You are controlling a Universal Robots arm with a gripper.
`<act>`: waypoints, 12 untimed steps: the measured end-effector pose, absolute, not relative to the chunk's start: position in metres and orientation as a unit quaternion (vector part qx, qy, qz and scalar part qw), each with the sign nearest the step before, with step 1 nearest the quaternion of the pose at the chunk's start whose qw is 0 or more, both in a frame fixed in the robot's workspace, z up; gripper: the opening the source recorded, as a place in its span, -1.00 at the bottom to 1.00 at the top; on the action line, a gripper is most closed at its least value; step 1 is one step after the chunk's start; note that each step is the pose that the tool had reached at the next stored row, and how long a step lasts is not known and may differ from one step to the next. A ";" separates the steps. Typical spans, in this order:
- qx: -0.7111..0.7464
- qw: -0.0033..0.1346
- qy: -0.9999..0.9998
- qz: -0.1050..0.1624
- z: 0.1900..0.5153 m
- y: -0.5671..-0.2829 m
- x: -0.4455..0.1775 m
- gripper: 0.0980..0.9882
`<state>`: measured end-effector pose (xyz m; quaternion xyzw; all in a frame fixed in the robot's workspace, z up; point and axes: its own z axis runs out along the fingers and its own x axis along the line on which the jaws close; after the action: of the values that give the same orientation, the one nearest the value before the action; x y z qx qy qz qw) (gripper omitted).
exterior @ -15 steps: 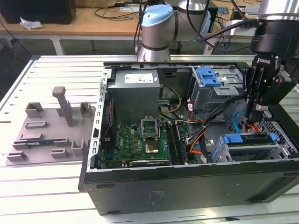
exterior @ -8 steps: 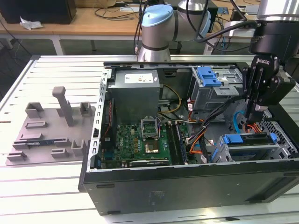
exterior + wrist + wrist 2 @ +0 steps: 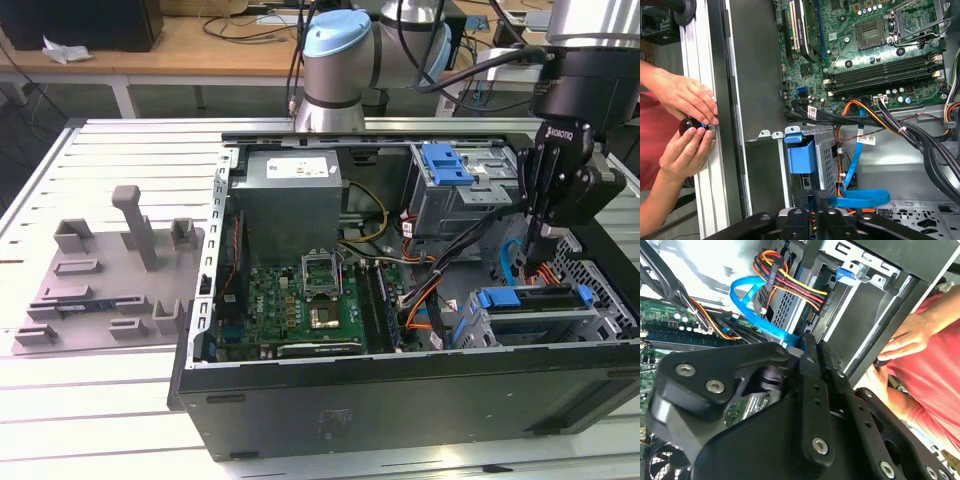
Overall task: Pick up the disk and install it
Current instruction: 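Insert the second disk wire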
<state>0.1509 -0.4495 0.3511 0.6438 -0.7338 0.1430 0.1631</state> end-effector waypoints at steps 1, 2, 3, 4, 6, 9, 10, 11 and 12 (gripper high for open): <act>0.644 0.163 -0.734 0.143 0.351 -0.450 0.151 -0.91; 0.644 0.163 -0.734 0.143 0.351 -0.450 0.150 -0.99; 0.644 0.163 -0.734 0.143 0.351 -0.450 0.150 -0.99; 0.644 0.163 -0.734 0.143 0.350 -0.450 0.150 -0.99; 0.644 0.163 -0.734 0.143 0.350 -0.450 0.150 -0.99; 0.644 0.163 -0.734 0.143 0.349 -0.450 0.150 -0.99; 0.644 0.163 -0.734 0.143 0.349 -0.450 0.150 -0.99; 0.644 0.163 -0.734 0.143 0.349 -0.450 0.150 -0.99; 0.644 0.163 -0.734 0.143 0.349 -0.450 0.150 -0.99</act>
<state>0.1496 -0.4496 0.3494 0.6438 -0.7338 0.1431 0.1631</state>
